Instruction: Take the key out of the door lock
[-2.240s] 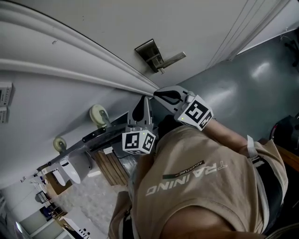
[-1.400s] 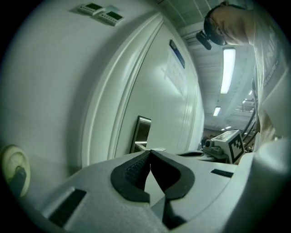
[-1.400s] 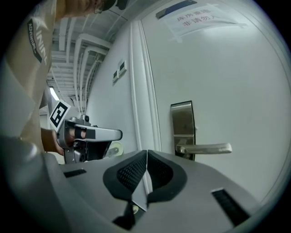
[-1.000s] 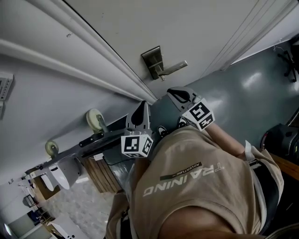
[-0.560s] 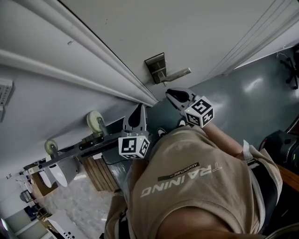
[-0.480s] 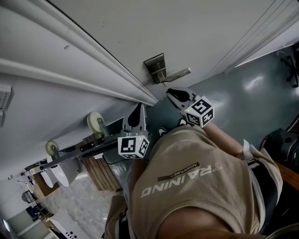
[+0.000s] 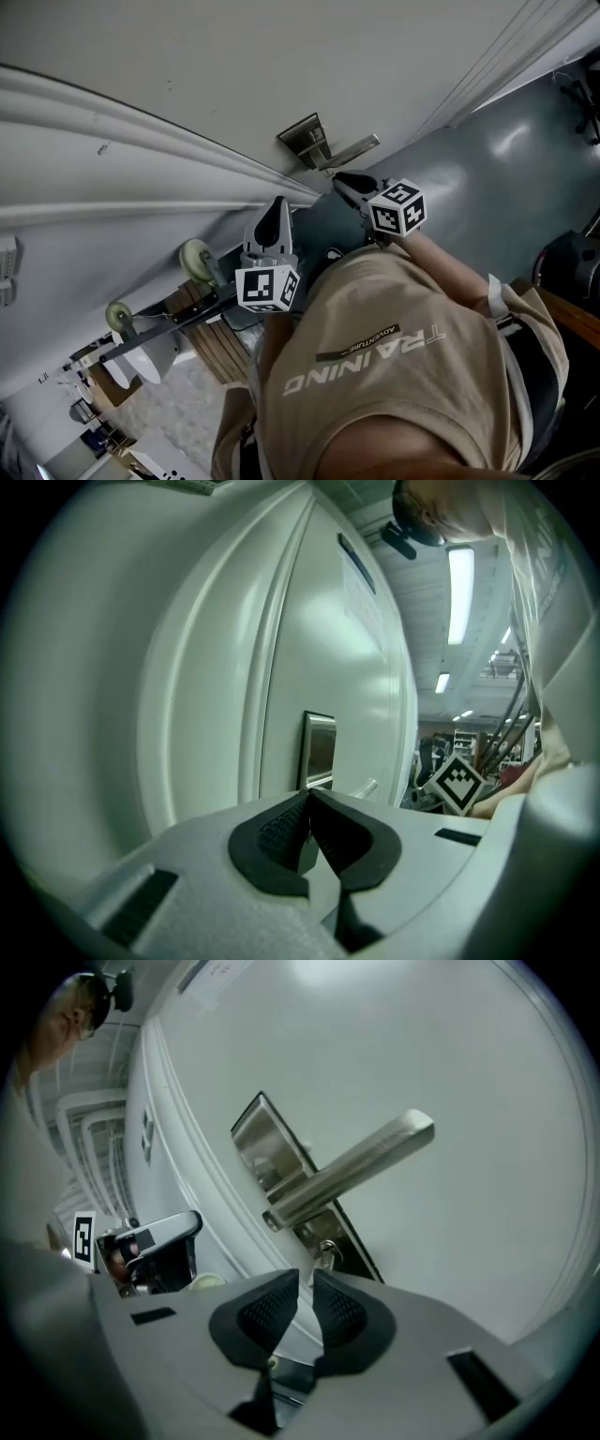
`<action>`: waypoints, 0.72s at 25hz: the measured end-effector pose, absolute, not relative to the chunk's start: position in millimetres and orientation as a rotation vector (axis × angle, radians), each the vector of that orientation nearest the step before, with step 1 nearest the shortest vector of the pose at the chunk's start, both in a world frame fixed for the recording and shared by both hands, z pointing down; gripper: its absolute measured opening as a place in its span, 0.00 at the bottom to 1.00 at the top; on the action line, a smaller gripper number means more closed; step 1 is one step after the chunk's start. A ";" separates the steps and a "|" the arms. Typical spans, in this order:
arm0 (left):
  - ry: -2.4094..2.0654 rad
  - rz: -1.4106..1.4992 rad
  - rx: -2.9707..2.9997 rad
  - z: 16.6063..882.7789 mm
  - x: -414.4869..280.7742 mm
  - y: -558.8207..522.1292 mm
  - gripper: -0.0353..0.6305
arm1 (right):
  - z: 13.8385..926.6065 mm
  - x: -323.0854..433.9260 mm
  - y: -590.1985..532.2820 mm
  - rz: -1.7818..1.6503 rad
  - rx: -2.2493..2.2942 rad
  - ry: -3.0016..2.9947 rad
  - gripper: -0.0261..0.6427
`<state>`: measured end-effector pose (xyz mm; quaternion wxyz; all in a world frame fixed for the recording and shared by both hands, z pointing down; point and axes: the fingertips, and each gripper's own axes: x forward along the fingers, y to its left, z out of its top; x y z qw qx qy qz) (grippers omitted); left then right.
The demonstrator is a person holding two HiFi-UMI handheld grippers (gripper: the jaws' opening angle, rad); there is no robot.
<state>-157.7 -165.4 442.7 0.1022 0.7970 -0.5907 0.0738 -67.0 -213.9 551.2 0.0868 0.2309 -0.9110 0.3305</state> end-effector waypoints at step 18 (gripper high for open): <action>-1.674 0.394 2.390 458.3 -138.1 -162.4 0.06 | 576.5 -72.1 -233.1 1.557 0.741 -2.638 0.17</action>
